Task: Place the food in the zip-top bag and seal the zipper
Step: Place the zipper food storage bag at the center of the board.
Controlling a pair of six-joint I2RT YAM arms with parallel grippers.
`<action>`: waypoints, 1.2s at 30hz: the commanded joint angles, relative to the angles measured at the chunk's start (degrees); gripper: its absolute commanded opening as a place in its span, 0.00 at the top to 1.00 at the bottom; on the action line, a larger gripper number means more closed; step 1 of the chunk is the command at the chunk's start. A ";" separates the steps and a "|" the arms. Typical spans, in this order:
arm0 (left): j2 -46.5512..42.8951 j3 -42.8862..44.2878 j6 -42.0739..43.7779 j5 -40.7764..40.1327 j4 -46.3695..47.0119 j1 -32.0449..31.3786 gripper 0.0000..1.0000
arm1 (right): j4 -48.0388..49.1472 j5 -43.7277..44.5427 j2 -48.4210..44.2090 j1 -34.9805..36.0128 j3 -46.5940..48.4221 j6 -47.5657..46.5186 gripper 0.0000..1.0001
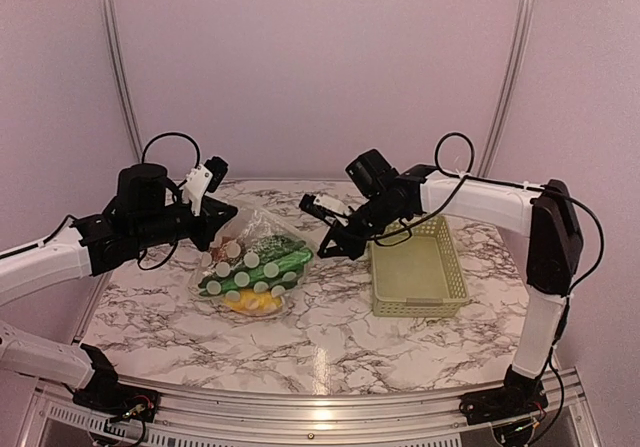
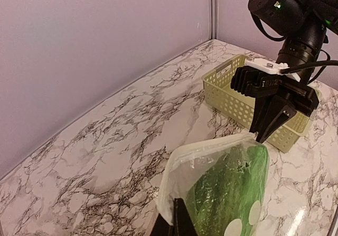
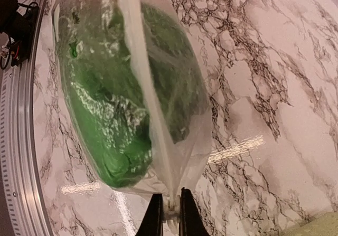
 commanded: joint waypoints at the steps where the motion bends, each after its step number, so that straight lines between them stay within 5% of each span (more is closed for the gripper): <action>1: 4.92 4.53 -0.30 -2.70 4.61 0.60 1.00 | 1.05 8.84 -0.57 -0.30 6.50 0.03 1.00; 10: 9.07 8.34 1.16 -5.75 9.02 0.65 1.00 | 1.08 15.16 -3.45 -0.46 14.17 0.45 1.00; 17: 5.71 -2.22 -0.41 -7.34 7.13 0.65 0.76 | 0.68 19.68 -6.20 5.84 -0.85 -2.61 0.98; 27: -6.65 3.88 0.31 -5.30 -12.22 0.65 0.44 | 3.26 16.29 -17.01 7.80 -2.70 5.74 0.43; 31: -7.40 7.47 -0.62 -7.87 -15.65 0.65 0.32 | 5.29 21.39 -20.35 6.09 -2.18 9.69 0.21; 33: -7.31 8.61 -2.61 -11.33 -15.46 0.65 0.05 | 7.73 23.63 -21.99 3.72 -3.03 13.27 0.02; 36: -6.36 11.37 -6.39 -17.12 -15.10 0.65 0.01 | 12.51 27.60 -24.75 -1.33 -5.16 20.45 0.02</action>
